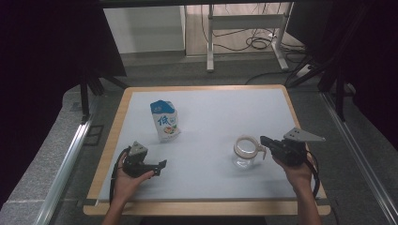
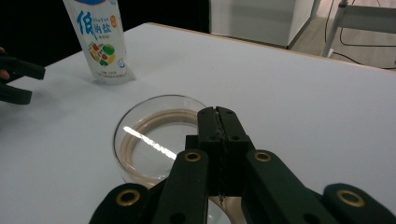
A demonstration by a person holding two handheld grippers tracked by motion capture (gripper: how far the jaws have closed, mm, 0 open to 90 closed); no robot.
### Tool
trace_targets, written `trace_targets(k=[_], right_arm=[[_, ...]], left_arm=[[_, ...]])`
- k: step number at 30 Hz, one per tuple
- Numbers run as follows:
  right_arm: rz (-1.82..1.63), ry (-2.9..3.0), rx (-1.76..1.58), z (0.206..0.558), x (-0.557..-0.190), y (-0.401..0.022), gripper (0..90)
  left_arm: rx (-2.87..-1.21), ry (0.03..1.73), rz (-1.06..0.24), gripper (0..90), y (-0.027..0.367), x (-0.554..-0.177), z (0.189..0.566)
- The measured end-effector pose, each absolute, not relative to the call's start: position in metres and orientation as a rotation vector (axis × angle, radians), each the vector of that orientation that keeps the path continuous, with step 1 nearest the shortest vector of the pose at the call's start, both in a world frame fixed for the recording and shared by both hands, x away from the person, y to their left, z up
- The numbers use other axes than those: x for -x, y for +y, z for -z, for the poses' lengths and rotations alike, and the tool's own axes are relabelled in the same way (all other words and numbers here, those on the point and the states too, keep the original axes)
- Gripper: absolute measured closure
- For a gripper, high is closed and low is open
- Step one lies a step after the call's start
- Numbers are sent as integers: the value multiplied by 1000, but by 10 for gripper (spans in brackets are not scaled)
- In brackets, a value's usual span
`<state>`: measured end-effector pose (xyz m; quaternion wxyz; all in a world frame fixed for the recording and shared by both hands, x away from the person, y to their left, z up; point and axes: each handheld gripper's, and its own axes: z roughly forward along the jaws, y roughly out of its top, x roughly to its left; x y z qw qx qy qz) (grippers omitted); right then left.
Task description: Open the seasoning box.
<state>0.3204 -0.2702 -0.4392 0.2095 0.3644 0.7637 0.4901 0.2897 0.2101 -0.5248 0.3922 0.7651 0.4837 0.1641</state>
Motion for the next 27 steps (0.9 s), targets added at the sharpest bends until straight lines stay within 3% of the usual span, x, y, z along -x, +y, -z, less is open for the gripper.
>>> trace_targets(k=[21, 27], right_arm=[[-1292, 2134, -1037, 449, -320, -275, 900], [-1279, 2134, -1022, 449, -318, -273, 900]], left_arm=[[-1936, 1203, -410, 105, 206, -286, 524], [-1929, 1179, -408, 182, 206, -284, 523]])
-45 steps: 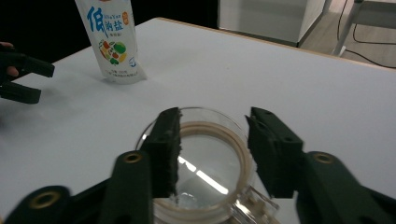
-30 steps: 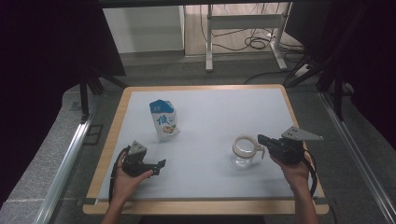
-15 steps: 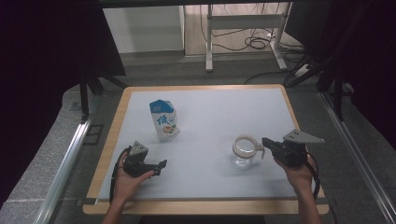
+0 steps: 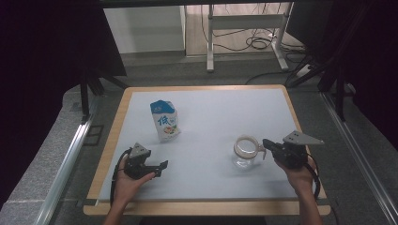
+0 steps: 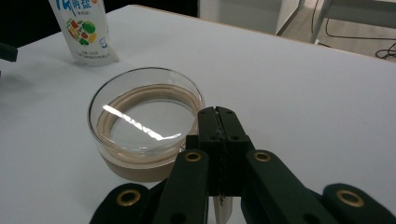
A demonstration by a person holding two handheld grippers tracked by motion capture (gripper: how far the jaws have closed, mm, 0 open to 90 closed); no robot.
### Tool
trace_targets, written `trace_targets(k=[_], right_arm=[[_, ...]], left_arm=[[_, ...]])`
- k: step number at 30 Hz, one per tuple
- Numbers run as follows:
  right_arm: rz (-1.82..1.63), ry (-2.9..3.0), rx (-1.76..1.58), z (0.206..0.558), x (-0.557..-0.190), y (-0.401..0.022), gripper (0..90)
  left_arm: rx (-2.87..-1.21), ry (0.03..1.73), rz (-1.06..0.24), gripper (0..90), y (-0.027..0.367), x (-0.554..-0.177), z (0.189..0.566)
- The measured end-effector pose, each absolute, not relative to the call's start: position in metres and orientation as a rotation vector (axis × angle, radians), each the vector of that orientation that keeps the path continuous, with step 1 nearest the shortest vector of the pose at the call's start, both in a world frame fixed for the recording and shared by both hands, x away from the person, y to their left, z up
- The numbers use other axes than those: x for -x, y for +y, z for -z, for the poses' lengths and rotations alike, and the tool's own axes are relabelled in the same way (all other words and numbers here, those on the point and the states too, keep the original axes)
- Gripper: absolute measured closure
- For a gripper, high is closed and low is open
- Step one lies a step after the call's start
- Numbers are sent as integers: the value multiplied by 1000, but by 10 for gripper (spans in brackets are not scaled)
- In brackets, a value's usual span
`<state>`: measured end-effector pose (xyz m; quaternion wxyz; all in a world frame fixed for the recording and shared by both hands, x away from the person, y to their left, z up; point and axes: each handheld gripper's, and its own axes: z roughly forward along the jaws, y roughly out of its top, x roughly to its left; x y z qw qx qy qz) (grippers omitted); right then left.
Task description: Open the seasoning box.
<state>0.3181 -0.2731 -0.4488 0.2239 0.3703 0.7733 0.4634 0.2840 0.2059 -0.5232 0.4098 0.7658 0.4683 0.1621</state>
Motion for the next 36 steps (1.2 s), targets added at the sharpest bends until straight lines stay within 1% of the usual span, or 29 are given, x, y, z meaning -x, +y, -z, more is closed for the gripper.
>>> trace_targets(k=[4, 5, 8, 16, 18, 27, 36], right_arm=[[-1287, 2150, -1009, 450, -317, -269, 900], [-1283, 2146, -1009, 450, -317, -268, 900], [-1302, 2141, -1022, 451, -317, -271, 900], [-1315, 2131, -1031, 451, -317, -274, 900], [-1317, 2131, -1032, 451, -317, -274, 900], [-1324, 2127, -1033, 452, -316, -276, 900], [-1330, 2127, -1041, 453, -317, -277, 900]], left_arm=[[-1915, 1180, -402, 216, 206, -284, 523], [-1913, 1172, -401, 242, 206, -284, 522], [-1909, 1168, -398, 270, 205, -284, 522], [-1920, 1163, -392, 276, 202, -285, 523], [-1919, 1156, -395, 296, 202, -284, 523], [-1936, 1105, -381, 453, 191, -283, 522], [-1962, 1056, -351, 632, 179, -285, 522]])
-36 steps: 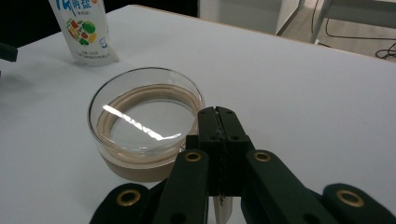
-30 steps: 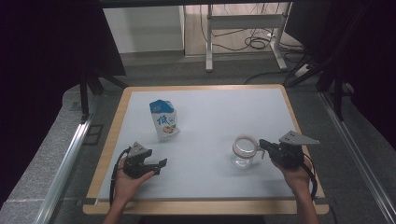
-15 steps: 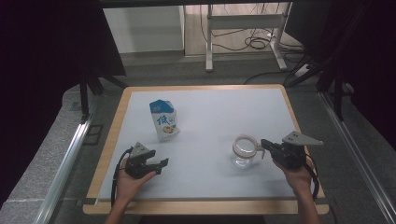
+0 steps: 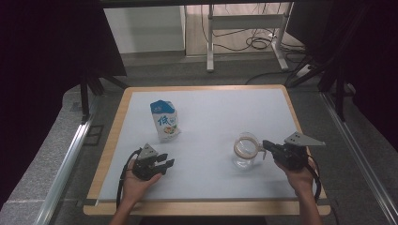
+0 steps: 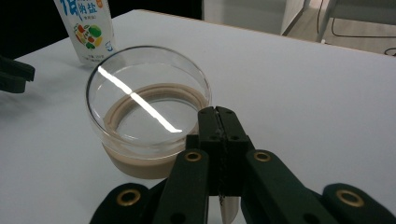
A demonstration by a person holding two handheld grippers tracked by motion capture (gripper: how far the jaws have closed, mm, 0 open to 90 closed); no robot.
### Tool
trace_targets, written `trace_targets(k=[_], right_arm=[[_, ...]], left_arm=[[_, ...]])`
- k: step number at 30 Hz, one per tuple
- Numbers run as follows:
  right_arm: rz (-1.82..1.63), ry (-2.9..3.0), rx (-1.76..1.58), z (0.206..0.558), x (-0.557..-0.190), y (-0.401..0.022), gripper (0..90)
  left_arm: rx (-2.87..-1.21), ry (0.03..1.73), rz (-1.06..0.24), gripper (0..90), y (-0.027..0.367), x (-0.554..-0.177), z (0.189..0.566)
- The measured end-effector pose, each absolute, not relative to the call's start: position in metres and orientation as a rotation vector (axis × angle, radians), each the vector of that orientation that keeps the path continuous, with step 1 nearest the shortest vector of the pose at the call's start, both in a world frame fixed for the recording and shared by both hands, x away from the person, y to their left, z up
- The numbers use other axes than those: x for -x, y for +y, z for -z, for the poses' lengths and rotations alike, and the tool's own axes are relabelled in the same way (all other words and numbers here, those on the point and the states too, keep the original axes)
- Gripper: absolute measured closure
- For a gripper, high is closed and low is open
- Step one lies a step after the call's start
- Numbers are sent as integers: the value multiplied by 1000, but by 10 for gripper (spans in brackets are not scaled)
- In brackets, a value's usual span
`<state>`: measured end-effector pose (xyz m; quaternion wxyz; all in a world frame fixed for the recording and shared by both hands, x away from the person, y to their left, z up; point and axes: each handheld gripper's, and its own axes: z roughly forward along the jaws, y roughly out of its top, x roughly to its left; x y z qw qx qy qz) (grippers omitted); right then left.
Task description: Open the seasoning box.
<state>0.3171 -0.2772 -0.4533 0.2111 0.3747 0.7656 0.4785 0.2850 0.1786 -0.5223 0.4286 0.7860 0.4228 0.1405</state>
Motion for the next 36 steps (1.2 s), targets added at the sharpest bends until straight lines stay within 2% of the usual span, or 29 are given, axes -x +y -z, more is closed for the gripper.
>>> trace_targets(k=[3, 7, 12, 25, 36], right_arm=[[-1330, 2127, -1040, 453, -317, -277, 900], [-1330, 2129, -1039, 453, -317, -278, 900], [-1328, 2128, -1043, 453, -317, -277, 900], [-1333, 2131, -1039, 453, -317, -278, 900], [-1339, 2132, -1043, 454, -317, -278, 900]], left_arm=[[-1963, 1033, -342, 718, 173, -286, 519], [-1995, 936, -336, 816, 147, -292, 505], [-1994, 850, -294, 882, 119, -302, 496], [-1970, 727, -190, 899, 59, -327, 487], [-1992, 655, -171, 900, 24, -336, 475]])
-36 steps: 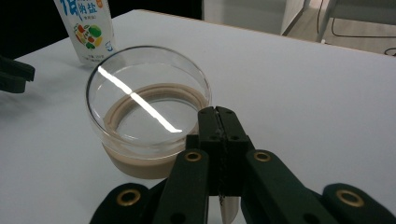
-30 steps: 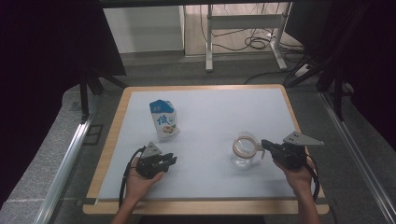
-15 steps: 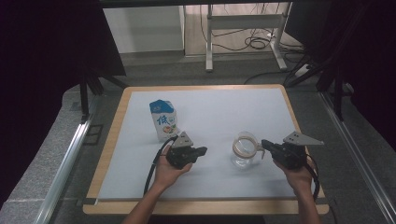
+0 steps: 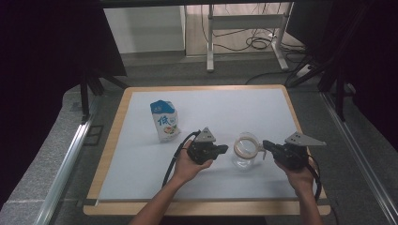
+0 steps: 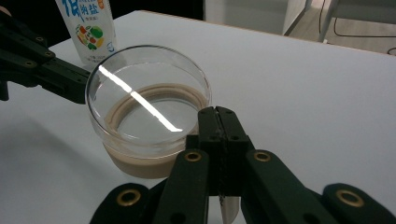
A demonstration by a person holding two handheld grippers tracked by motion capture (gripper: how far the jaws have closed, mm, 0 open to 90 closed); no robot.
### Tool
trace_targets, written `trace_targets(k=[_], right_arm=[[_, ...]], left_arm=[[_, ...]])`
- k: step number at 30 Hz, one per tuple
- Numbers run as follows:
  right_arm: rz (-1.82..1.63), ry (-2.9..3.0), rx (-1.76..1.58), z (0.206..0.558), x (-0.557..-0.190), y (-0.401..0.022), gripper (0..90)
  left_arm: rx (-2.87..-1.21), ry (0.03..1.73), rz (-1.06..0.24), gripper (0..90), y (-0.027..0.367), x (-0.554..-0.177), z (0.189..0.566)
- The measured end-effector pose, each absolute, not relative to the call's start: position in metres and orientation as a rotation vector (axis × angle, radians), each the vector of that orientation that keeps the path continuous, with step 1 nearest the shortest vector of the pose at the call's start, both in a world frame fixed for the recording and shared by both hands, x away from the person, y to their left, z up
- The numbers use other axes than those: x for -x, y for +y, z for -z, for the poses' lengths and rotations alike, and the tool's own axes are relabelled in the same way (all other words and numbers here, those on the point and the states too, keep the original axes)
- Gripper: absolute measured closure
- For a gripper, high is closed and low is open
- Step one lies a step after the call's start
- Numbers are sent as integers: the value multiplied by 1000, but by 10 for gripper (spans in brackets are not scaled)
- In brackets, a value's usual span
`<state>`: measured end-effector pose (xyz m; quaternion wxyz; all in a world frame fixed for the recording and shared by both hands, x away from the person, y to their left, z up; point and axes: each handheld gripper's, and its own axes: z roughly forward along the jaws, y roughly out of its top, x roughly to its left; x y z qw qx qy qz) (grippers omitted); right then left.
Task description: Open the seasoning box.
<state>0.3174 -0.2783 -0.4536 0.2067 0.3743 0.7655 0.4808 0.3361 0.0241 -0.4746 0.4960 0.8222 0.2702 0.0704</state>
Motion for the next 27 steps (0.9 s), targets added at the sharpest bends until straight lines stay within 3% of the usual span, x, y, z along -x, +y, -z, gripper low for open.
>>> trace_targets(k=[27], right_arm=[[-1347, 2124, -1038, 454, -312, -279, 899]], left_arm=[[-1988, 606, -144, 900, 5, -341, 465]])
